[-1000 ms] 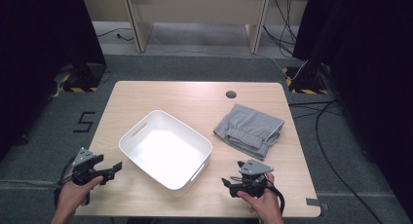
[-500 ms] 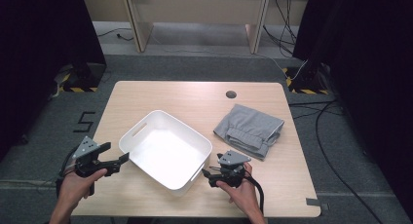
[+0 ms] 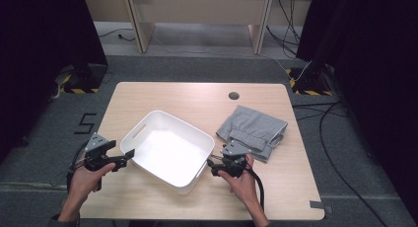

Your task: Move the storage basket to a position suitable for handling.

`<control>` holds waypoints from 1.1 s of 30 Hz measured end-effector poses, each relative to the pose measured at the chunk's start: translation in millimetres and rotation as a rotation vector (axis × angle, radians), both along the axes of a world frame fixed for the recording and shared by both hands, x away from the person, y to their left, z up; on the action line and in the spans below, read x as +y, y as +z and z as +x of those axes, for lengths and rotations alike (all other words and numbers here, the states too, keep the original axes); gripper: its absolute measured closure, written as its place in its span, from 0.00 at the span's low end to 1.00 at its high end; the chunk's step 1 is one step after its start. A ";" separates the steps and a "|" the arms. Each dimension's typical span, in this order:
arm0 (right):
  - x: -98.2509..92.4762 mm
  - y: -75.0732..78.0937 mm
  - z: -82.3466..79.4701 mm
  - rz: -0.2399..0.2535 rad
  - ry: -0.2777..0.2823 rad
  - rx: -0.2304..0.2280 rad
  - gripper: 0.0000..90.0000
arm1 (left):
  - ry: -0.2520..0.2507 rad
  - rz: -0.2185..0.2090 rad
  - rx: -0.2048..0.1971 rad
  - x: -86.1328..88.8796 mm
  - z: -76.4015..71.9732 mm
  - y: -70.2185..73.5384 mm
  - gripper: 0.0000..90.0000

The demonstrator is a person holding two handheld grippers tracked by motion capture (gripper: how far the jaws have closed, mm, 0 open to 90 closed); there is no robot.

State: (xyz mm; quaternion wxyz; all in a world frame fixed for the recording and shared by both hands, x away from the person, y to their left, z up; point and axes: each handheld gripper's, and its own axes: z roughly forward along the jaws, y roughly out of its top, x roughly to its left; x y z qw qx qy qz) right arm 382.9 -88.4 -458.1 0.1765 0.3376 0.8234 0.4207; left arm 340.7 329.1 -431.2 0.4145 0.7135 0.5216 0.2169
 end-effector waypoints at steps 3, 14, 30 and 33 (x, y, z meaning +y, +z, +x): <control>2.0 2.1 10.6 -0.041 -0.009 -0.028 0.24 | 0.000 -0.020 -0.002 -0.1 -0.6 -3.2 0.17; 13.4 3.0 70.1 -0.096 -0.028 -0.019 0.25 | -0.016 -0.085 0.000 -6.4 -1.9 -4.9 0.17; 7.1 9.9 -20.4 0.060 0.178 0.092 0.27 | 0.004 -0.049 0.010 -18.0 -9.2 -0.2 0.16; 18.2 3.3 -32.0 0.036 0.217 0.054 0.28 | -0.002 -0.051 0.028 -24.6 -12.8 2.8 0.14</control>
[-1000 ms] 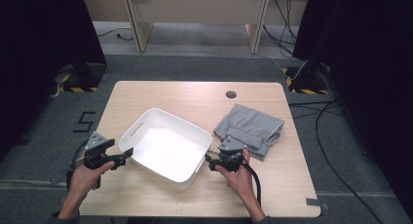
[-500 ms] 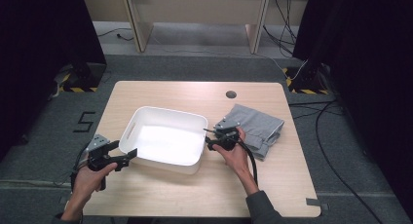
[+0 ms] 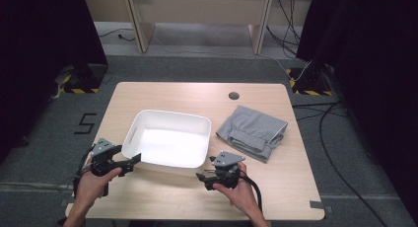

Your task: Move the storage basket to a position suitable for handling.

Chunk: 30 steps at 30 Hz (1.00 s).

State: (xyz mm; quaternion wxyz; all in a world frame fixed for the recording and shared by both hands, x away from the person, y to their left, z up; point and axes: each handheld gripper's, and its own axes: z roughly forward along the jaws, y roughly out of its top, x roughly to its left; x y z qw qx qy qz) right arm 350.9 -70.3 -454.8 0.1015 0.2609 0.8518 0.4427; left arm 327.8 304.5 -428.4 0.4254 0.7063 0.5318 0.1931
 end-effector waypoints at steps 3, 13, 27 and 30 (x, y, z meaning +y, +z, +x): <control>2.5 0.2 1.0 -0.004 -0.009 -0.030 0.28 | -0.014 0.009 -0.002 -5.4 -2.5 1.5 0.14; -2.4 4.6 22.8 -0.020 -0.083 -0.059 0.24 | -0.070 0.038 -0.001 -20.8 2.5 6.8 0.13; -7.6 4.1 61.2 -0.026 -0.103 -0.086 0.20 | -0.097 0.082 -0.022 -27.3 34.9 5.3 0.18; -6.0 4.3 65.8 -0.017 -0.122 -0.071 0.20 | -0.096 0.085 -0.027 -26.3 42.8 4.5 0.19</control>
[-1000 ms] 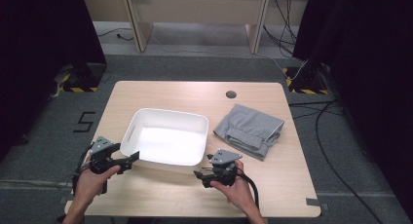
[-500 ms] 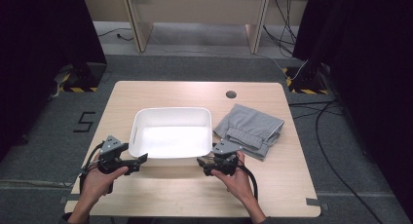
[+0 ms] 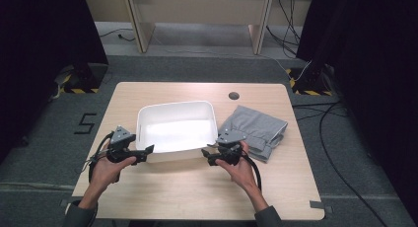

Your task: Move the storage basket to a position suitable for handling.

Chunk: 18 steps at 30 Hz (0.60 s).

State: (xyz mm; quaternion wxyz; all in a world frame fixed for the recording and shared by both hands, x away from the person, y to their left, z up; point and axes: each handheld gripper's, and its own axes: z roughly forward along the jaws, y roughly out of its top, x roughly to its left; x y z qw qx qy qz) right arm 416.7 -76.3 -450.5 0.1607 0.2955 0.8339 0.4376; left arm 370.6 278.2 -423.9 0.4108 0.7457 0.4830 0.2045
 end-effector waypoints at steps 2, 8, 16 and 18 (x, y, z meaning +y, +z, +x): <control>-0.3 -0.6 1.4 0.009 0.003 -0.003 0.20 | 0.007 -0.001 -0.009 2.7 4.4 -0.7 0.21; -0.3 -0.8 -3.0 0.033 0.001 0.013 0.20 | -0.003 0.007 -0.019 7.5 14.5 -1.7 0.26; 4.7 -2.0 -8.1 0.012 -0.022 0.008 0.18 | -0.008 0.051 -0.031 4.9 29.4 -2.8 0.25; 5.7 -2.6 -7.5 0.020 -0.024 0.009 0.17 | -0.006 0.044 -0.042 6.8 34.0 -4.7 0.25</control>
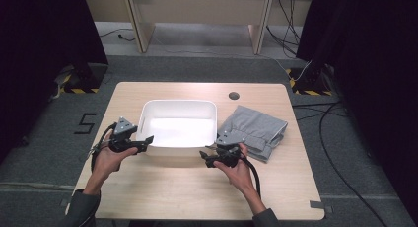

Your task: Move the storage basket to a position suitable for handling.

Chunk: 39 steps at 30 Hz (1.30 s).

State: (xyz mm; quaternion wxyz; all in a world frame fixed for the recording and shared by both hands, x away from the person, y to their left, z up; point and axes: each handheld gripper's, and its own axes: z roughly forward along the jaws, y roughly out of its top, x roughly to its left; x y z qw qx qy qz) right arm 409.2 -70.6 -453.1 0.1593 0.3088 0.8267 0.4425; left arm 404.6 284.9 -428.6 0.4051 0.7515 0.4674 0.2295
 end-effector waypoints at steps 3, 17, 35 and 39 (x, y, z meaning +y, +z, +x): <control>2.4 -1.6 0.2 -0.026 -0.007 -0.008 0.19 | 0.005 0.002 0.005 0.2 0.2 0.6 0.26; -41.3 10.7 -10.8 -0.026 -0.053 0.007 0.25 | 0.020 -0.117 -0.030 0.6 -27.6 24.0 0.17; -73.7 -11.8 34.9 -0.248 -0.121 0.016 0.20 | -0.029 0.005 0.101 -20.0 -84.6 -49.6 0.18; -70.0 -23.9 43.7 -0.302 -0.107 0.012 0.21 | -0.049 0.018 0.122 -24.5 -84.3 -59.4 0.18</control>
